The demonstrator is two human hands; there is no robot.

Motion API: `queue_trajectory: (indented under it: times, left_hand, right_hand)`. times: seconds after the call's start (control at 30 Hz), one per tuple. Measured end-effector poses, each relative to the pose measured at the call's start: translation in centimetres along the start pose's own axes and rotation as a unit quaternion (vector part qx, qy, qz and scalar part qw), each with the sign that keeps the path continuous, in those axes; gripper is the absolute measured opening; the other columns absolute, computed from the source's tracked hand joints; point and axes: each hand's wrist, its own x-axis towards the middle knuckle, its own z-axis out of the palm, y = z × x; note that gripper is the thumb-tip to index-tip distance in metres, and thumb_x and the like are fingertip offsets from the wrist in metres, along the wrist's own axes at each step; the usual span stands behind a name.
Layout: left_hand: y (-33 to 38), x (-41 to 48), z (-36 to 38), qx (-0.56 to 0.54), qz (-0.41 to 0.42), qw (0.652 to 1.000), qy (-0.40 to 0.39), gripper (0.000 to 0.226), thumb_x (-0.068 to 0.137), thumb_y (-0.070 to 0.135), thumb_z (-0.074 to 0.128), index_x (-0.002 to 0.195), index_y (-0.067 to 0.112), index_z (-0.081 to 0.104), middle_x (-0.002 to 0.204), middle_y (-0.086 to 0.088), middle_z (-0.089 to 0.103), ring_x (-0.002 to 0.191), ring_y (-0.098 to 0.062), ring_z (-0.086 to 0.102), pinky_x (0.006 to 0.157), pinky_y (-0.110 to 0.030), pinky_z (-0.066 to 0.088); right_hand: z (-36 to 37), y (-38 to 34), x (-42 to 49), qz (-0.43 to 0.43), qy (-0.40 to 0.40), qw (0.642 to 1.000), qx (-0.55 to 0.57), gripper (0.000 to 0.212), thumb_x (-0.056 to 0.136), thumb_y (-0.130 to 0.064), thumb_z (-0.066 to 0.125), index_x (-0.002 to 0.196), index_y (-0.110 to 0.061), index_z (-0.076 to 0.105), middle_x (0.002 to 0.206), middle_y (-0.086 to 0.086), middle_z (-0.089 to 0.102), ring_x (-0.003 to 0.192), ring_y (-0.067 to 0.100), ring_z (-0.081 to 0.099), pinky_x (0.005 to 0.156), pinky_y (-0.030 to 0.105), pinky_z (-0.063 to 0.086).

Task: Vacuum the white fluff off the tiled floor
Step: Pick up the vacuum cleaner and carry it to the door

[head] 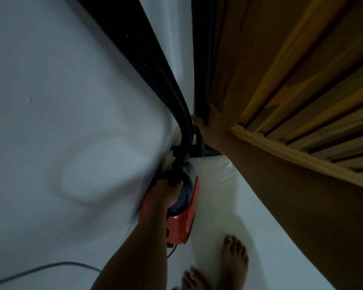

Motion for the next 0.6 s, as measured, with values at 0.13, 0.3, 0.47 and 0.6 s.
queue_trajectory:
  times: [0.13,0.3,0.47,0.6]
  left_hand:
    - [-1.1,-0.3,0.0,-0.021,-0.015,1.000,-0.007,0.040,0.090,0.054,0.070,0.095,0.014,0.073,0.093,-0.015,0.077,0.090,-0.037,0.075,0.083,-0.048,0.063]
    - [-1.5,-0.4,0.0,-0.030,-0.008,0.999,-0.009,0.039,0.091,0.053,0.070,0.095,0.014,0.072,0.087,-0.012,0.076,0.088,-0.035,0.075,0.082,-0.047,0.063]
    - [-2.0,-0.3,-0.2,-0.031,-0.013,0.999,-0.014,0.037,0.087,0.058,0.070,0.082,0.021,0.067,0.084,-0.010,0.075,0.085,-0.034,0.075,0.078,-0.045,0.061]
    - [-2.7,-0.5,-0.2,-0.013,-0.018,1.000,-0.016,0.043,0.089,0.058,0.069,0.094,0.016,0.070,0.087,-0.011,0.075,0.088,-0.035,0.075,0.077,-0.043,0.060]
  right_hand:
    - [-0.9,-1.5,-0.6,-0.005,0.045,0.999,0.018,0.060,0.091,-0.040,0.066,0.139,-0.007,0.050,0.136,0.013,0.056,0.127,0.029,0.051,0.108,0.042,0.044]
    - [-0.7,-2.1,-0.6,0.002,0.061,0.998,0.002,0.060,0.093,-0.037,0.067,0.142,-0.008,0.047,0.139,0.012,0.054,0.129,0.028,0.050,0.106,0.029,0.041]
    - [0.0,-2.6,-0.4,0.039,0.046,0.998,-0.013,0.071,0.096,-0.042,0.061,0.153,-0.011,0.032,0.154,0.011,0.036,0.140,0.027,0.036,0.116,0.031,0.029]
    - [-0.4,-2.9,-0.2,0.034,0.053,0.998,0.011,0.067,0.095,-0.038,0.065,0.150,-0.010,0.039,0.149,0.010,0.045,0.136,0.026,0.043,0.113,0.029,0.034]
